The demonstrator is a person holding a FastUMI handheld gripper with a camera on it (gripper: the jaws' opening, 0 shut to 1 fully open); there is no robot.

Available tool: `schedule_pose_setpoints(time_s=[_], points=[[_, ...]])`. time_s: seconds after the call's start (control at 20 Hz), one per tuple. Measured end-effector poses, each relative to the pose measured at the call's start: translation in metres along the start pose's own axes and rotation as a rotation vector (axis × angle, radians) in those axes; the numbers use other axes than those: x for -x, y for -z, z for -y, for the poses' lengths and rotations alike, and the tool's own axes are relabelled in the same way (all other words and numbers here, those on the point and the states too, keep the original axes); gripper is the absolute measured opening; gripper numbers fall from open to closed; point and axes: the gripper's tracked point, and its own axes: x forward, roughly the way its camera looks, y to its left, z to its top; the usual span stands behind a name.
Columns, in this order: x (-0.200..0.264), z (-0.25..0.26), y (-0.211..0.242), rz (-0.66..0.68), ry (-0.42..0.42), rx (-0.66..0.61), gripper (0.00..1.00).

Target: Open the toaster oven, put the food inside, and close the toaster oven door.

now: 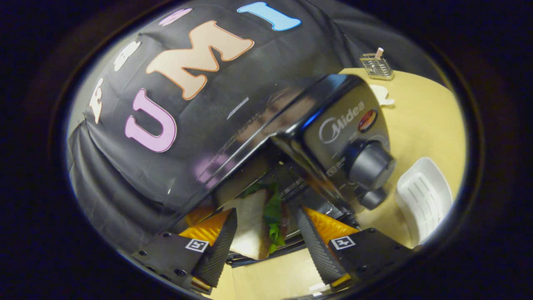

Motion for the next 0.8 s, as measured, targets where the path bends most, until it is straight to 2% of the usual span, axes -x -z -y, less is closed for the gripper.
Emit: schedule_pose_setpoints(time_s=[0.35,0.8], points=[[0.046,0.011,-0.004,-0.025,0.001,0.117,0.99],[0.111,0.017,0.049,-0.215,-0.05,0.307,0.99]])
